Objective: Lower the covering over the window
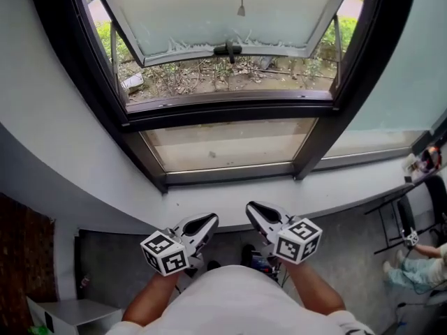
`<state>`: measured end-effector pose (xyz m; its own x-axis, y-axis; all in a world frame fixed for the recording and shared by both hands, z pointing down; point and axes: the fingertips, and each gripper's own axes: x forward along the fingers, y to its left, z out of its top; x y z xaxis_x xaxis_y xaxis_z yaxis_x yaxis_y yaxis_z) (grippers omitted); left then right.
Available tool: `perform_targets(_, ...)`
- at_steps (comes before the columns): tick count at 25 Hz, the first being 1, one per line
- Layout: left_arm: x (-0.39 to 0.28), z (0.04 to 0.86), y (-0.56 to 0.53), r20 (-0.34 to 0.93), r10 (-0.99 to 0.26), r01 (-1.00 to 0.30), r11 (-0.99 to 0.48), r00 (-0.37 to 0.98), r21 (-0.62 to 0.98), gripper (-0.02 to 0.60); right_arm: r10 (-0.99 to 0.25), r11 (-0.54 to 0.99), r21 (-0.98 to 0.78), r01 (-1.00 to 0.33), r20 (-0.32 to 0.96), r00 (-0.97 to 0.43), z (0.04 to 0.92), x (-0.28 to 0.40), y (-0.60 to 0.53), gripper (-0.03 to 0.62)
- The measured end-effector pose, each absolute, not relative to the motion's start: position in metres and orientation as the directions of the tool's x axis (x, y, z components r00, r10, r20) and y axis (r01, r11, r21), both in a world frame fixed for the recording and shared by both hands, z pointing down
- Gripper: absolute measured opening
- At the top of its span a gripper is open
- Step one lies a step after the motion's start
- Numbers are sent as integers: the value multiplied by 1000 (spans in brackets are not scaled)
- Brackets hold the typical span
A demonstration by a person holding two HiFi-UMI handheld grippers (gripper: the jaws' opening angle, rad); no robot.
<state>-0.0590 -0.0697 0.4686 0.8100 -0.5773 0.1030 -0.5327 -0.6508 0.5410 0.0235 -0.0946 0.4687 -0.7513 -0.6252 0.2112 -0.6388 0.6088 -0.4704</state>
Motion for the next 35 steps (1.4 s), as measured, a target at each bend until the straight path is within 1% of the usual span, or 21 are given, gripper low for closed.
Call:
perform_targets(10,-10,460,-119,81,-655,-591,-613,752,524,23,-583,686,-375,-624,230,-779,465,73,-148,28)
perform_targets(18,17,469,-137,80,-686,-618,-591,724,518,23,-543,718,-358,-597,250,-802,477,95,-169,28)
perform_targets(25,15,456,-152,62,-685,-618,-610,726,496,23,-554,729,-321,-604,240,-797,469,93,-179,28)
perform_targets(35,-23,448,-159,76,-666,-615,-632,742,471,23,-580,703,-335,-628,241,-778,466,57,-193,28)
